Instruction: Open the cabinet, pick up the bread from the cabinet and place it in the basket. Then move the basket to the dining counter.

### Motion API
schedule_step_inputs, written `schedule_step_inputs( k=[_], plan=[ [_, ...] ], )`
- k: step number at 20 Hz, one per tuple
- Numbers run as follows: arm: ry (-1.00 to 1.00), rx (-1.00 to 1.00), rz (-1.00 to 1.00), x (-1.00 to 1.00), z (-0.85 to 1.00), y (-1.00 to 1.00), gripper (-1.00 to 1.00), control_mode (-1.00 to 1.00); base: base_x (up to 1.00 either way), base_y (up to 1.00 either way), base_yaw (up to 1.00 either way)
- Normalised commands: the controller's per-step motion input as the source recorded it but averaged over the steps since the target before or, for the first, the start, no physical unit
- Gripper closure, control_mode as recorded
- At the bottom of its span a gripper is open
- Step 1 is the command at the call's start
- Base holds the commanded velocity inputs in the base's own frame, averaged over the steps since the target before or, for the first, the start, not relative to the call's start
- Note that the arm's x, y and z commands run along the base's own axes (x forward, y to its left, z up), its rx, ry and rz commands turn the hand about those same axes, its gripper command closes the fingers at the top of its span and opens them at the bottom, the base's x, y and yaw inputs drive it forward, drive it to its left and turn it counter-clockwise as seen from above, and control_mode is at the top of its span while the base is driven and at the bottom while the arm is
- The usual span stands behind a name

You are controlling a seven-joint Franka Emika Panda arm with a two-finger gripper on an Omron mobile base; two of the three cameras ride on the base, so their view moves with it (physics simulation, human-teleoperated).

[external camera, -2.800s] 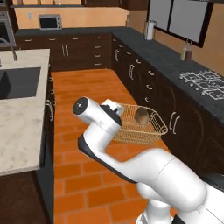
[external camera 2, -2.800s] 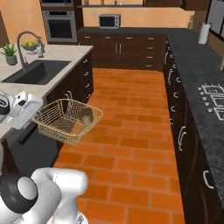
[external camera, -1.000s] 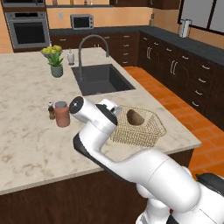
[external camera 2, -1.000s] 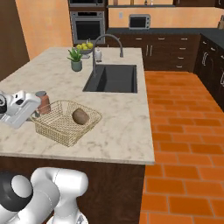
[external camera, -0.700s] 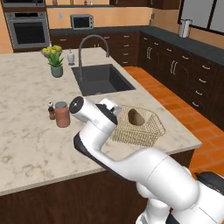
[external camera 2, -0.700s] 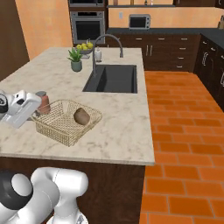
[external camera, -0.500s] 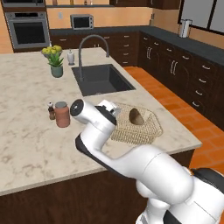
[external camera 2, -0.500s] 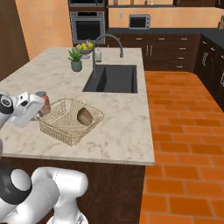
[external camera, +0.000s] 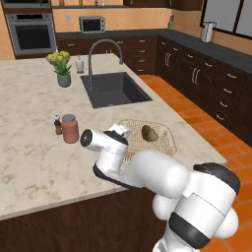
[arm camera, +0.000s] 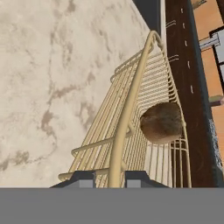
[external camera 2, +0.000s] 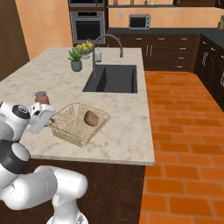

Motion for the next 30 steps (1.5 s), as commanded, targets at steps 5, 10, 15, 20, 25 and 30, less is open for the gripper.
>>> schedule_step_inputs(
  k=[5, 10, 15, 20, 25, 30],
  plan=[
    [-0.02, -0.08, 0.0, 0.25, -0.45, 0.0, 1.0, -1.0, 0.0, 0.0, 0.0],
    [0.0, -0.05, 0.0, 0.23, -0.38, 0.0, 1.0, -1.0, 0.0, 0.0, 0.0],
    [0.0, 0.0, 0.0, 0.09, -0.22, 0.0, 1.0, -1.0, 0.0, 0.0, 0.0],
    [0.0, 0.0, 0.0, 0.23, -0.25, 0.0, 1.0, -1.0, 0.0, 0.0, 0.0],
    [0.0, 0.0, 0.0, 0.13, -0.23, 0.0, 1.0, -1.0, 0.0, 0.0, 0.0],
    [0.0, 0.0, 0.0, 0.02, -0.1, 0.0, -1.0, -1.0, 0.0, 0.0, 0.0]
  ],
)
